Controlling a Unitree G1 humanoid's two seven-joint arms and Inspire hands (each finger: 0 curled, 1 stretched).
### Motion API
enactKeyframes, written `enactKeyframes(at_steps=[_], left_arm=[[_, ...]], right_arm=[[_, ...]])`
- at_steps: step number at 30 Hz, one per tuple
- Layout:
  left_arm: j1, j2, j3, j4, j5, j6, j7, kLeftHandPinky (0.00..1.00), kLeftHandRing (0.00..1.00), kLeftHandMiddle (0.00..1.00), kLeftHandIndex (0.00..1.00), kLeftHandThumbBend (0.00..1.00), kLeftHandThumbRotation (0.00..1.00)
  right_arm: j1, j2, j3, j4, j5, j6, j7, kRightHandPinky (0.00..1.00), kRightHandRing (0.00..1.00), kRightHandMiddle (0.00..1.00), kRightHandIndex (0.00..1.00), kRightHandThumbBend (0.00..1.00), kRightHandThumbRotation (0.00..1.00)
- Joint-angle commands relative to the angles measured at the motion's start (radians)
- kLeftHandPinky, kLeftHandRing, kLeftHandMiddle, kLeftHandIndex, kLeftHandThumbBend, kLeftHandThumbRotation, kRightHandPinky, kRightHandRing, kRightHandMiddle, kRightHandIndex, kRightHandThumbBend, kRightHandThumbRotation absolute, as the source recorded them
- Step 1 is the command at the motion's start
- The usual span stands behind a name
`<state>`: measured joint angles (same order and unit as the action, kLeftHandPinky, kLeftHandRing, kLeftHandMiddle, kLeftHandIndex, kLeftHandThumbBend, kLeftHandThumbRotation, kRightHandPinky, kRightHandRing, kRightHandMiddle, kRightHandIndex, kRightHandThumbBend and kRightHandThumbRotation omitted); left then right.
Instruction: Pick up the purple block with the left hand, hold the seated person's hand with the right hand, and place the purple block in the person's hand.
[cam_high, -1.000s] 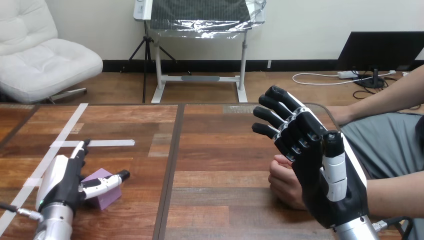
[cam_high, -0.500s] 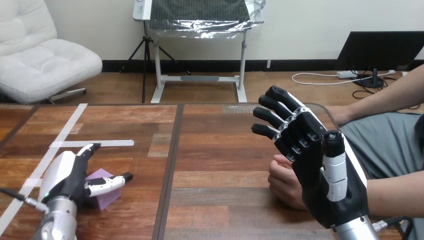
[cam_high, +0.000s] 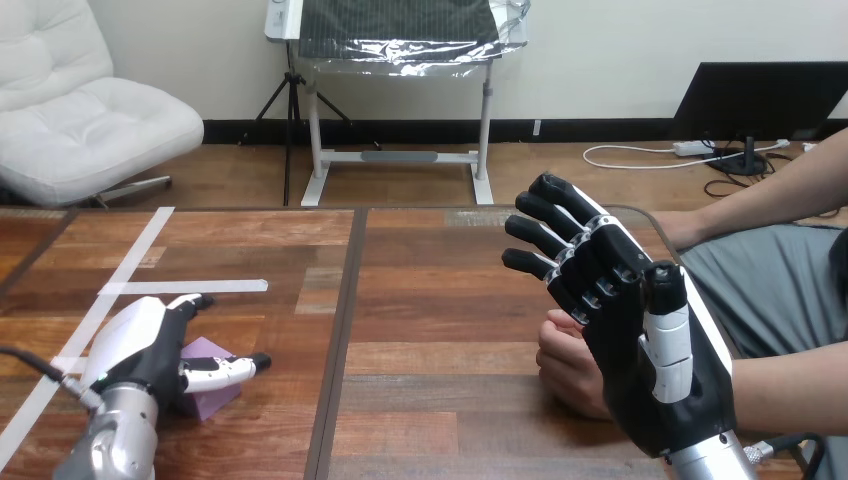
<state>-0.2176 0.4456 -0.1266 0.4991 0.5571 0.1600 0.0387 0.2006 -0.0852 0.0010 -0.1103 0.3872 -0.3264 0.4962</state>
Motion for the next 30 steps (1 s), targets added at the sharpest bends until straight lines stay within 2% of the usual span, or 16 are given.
enactKeyframes(at_steps=[1,7,14,30], left_arm=[[-0.013,0.047,-0.031,-0.065,0.041,0.028,-0.023,0.72,0.85,0.86,0.85,0.86,0.42],[-0.006,0.068,-0.055,-0.119,0.080,0.054,-0.056,0.77,0.83,0.84,0.82,0.87,0.41],[-0.007,0.080,-0.085,-0.170,0.135,0.116,-0.100,0.82,0.81,0.81,0.80,0.89,0.39],[-0.002,0.093,-0.128,-0.297,0.242,0.254,-0.201,0.83,0.80,0.80,0.79,0.91,0.32]], right_arm=[[-0.039,0.001,-0.001,-0.048,0.011,-0.002,-0.002,0.81,0.87,0.88,0.87,0.88,0.87],[-0.038,0.002,-0.001,-0.048,0.008,-0.004,-0.003,0.81,0.87,0.88,0.87,0.88,0.86],[-0.039,0.003,-0.002,-0.046,0.010,-0.003,-0.004,0.81,0.87,0.88,0.87,0.89,0.87],[-0.039,0.005,-0.001,-0.047,0.005,-0.007,-0.007,0.81,0.87,0.88,0.87,0.88,0.87]])
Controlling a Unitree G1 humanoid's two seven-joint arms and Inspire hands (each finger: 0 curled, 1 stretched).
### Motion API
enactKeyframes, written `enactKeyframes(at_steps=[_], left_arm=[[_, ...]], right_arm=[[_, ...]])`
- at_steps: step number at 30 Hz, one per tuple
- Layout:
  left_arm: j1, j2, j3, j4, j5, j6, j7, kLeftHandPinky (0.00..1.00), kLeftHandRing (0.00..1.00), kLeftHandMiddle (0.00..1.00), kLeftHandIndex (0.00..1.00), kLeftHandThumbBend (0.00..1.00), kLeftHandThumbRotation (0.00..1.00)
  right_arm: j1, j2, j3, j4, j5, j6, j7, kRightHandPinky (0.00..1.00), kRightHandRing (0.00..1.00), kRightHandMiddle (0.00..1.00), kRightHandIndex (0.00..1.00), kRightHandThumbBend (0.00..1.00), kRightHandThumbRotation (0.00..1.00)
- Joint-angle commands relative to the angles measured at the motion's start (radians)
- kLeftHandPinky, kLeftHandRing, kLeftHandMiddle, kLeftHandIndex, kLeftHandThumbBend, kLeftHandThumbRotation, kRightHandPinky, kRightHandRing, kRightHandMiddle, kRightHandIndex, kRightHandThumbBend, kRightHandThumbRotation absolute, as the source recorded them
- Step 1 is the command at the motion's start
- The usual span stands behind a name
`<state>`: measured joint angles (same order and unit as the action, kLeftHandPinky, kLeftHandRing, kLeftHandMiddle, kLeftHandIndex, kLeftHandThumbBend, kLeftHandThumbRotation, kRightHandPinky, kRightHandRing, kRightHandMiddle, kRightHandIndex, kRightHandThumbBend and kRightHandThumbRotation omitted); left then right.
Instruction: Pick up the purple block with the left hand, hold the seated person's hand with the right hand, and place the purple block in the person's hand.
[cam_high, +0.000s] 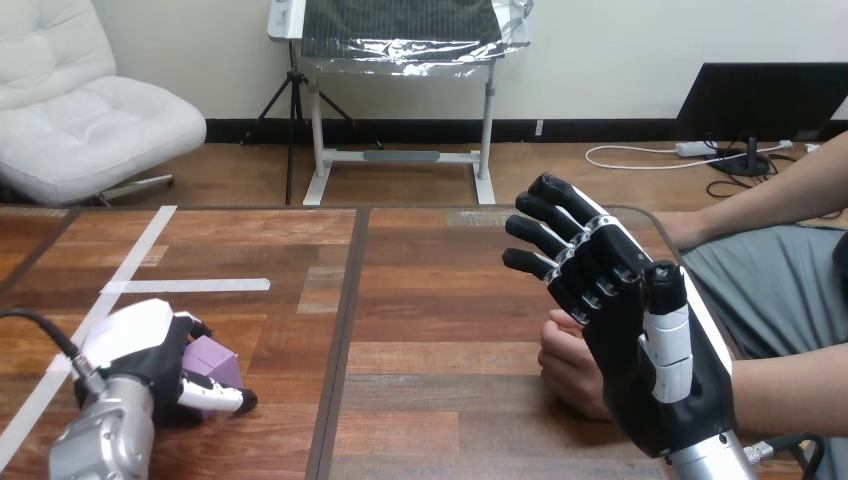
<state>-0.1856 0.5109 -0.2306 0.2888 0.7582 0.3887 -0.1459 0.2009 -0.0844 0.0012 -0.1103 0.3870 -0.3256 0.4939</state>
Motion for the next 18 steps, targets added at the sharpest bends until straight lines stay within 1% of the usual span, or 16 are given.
enactKeyframes(at_steps=[1,8,14,18], left_arm=[[-0.034,0.028,-0.024,-0.091,0.045,0.030,-0.021,0.83,0.80,0.80,0.79,0.91,0.32],[-0.031,0.031,-0.034,-0.129,0.083,0.061,-0.042,0.81,0.80,0.80,0.79,0.90,0.31],[-0.030,0.029,-0.036,-0.146,0.099,0.080,-0.052,0.79,0.80,0.80,0.79,0.90,0.29],[-0.029,0.026,-0.034,-0.157,0.107,0.092,-0.058,0.78,0.80,0.80,0.79,0.89,0.26]], right_arm=[[-0.039,0.005,0.000,-0.047,0.004,-0.009,-0.005,0.81,0.87,0.88,0.87,0.88,0.87],[-0.039,0.007,0.000,-0.045,0.006,-0.009,-0.004,0.81,0.87,0.88,0.87,0.88,0.87],[-0.039,0.006,0.001,-0.045,0.003,-0.009,-0.006,0.81,0.87,0.88,0.87,0.88,0.87],[-0.039,0.008,0.002,-0.045,0.005,-0.008,-0.006,0.80,0.87,0.88,0.87,0.88,0.87]])
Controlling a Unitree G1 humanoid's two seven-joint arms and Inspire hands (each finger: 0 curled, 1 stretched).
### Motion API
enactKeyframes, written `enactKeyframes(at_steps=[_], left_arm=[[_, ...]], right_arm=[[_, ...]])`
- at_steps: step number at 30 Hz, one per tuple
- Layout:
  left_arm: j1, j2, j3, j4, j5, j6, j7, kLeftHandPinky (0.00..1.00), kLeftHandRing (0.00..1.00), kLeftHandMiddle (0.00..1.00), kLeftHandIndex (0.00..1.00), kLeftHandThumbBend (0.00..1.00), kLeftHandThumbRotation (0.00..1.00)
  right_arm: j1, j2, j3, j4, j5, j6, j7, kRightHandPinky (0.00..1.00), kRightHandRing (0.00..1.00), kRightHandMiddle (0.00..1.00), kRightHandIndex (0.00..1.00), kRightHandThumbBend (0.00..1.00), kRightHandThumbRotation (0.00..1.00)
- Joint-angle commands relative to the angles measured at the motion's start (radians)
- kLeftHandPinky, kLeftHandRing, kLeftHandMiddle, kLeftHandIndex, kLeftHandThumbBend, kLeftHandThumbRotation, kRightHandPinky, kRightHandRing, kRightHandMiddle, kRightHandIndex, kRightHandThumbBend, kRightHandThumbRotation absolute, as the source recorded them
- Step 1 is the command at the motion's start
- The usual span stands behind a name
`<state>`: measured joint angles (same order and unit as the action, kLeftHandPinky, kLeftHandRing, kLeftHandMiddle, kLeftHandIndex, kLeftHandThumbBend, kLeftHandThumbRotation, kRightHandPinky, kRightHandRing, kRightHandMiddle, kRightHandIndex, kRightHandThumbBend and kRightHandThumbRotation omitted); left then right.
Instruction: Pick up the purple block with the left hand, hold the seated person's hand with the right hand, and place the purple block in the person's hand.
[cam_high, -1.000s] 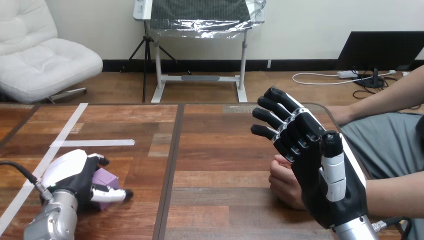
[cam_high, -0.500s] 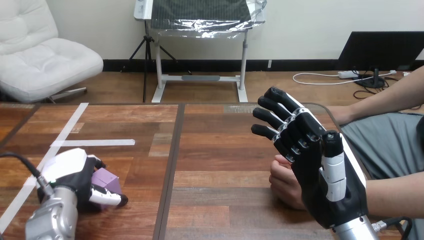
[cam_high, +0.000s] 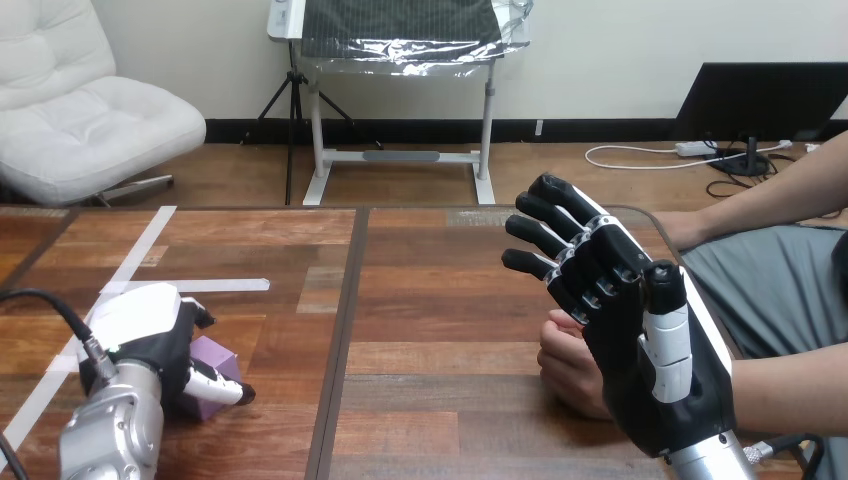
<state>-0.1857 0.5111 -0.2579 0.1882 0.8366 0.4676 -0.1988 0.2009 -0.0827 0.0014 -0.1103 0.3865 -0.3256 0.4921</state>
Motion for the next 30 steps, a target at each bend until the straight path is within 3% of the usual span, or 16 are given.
enactKeyframes(at_steps=[1,5,17,30], left_arm=[[-0.029,0.025,-0.007,-0.058,0.030,0.016,-0.005,0.78,0.80,0.80,0.79,0.89,0.26],[-0.028,0.020,-0.008,-0.068,0.040,0.028,0.002,0.75,0.79,0.80,0.79,0.89,0.23],[-0.019,-0.009,0.008,-0.065,0.031,0.042,0.071,0.51,0.67,0.72,0.75,0.87,0.10],[-0.024,-0.019,0.000,-0.049,0.035,0.066,0.092,0.43,0.58,0.65,0.69,0.84,0.01]], right_arm=[[-0.039,0.006,0.001,-0.045,0.006,-0.008,-0.004,0.80,0.87,0.88,0.87,0.88,0.87],[-0.039,0.006,0.001,-0.045,0.008,-0.007,-0.004,0.80,0.87,0.88,0.87,0.88,0.87],[-0.038,0.006,0.001,-0.044,0.009,-0.008,-0.003,0.81,0.87,0.88,0.87,0.88,0.87],[-0.040,0.006,-0.001,-0.040,0.010,-0.015,0.001,0.81,0.87,0.88,0.87,0.88,0.87]])
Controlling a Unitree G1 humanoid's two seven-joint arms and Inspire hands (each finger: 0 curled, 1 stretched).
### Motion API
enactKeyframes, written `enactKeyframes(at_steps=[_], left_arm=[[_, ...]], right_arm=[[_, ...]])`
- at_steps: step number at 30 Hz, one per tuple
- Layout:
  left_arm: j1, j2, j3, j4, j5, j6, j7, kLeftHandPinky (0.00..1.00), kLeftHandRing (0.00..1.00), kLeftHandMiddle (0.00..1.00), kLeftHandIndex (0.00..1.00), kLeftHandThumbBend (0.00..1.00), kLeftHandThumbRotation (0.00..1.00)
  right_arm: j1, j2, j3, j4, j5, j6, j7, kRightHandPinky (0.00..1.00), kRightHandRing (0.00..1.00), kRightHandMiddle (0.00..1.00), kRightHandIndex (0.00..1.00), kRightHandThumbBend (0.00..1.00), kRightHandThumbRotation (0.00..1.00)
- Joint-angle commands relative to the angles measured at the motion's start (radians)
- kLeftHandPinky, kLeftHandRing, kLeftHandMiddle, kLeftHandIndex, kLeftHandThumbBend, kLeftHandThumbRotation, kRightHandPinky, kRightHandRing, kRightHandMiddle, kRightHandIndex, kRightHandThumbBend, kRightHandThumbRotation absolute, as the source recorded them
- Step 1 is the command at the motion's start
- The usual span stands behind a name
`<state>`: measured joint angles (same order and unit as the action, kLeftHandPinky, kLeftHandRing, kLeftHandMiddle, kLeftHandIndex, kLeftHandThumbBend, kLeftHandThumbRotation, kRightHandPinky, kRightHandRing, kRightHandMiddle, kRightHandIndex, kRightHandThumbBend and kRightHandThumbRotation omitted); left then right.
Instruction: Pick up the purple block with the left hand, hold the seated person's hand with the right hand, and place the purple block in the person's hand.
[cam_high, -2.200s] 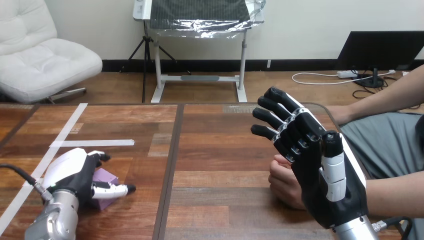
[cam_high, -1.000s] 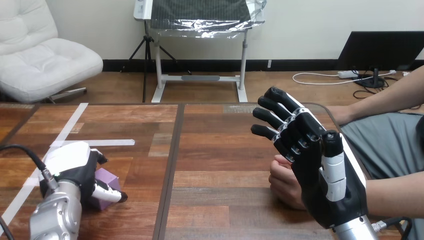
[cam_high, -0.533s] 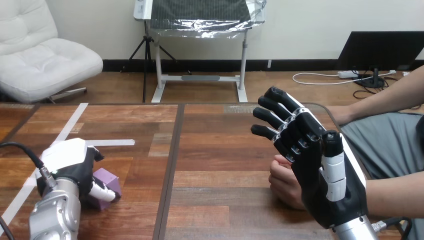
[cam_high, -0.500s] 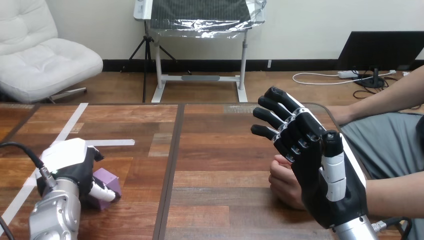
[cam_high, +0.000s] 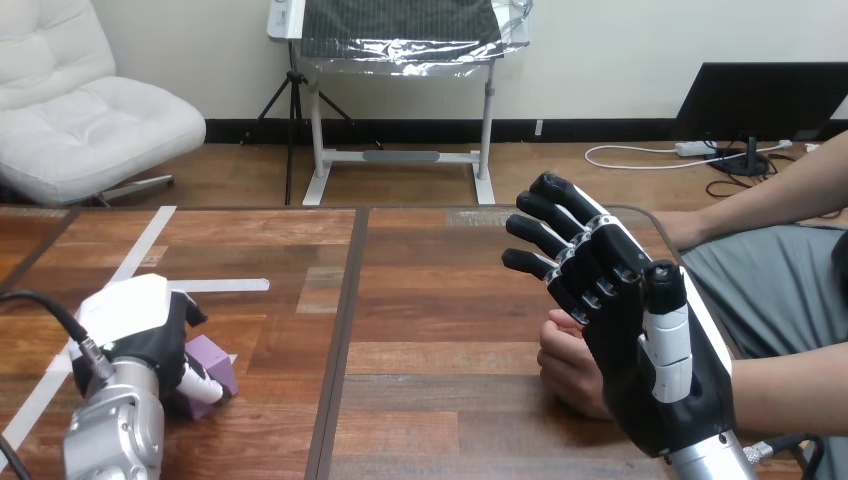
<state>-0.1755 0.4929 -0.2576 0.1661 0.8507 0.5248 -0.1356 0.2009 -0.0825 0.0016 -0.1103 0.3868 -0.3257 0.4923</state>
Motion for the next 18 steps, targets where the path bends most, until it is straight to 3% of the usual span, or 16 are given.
enactKeyframes(at_steps=[1,10,18], left_arm=[[-0.035,-0.001,0.000,-0.027,0.022,0.011,0.030,0.42,0.57,0.64,0.68,0.84,0.01],[-0.044,0.006,-0.022,-0.030,0.052,0.049,-0.001,0.34,0.48,0.56,0.61,0.85,0.03],[-0.046,0.003,-0.023,-0.029,0.055,0.057,-0.003,0.37,0.51,0.59,0.63,0.86,0.04]], right_arm=[[-0.040,0.006,-0.001,-0.040,0.009,-0.017,0.001,0.81,0.87,0.88,0.87,0.88,0.87],[-0.040,0.008,-0.002,-0.043,0.012,-0.015,-0.002,0.80,0.86,0.88,0.87,0.88,0.87],[-0.038,0.007,-0.001,-0.047,0.011,-0.012,-0.003,0.80,0.86,0.88,0.86,0.89,0.87]])
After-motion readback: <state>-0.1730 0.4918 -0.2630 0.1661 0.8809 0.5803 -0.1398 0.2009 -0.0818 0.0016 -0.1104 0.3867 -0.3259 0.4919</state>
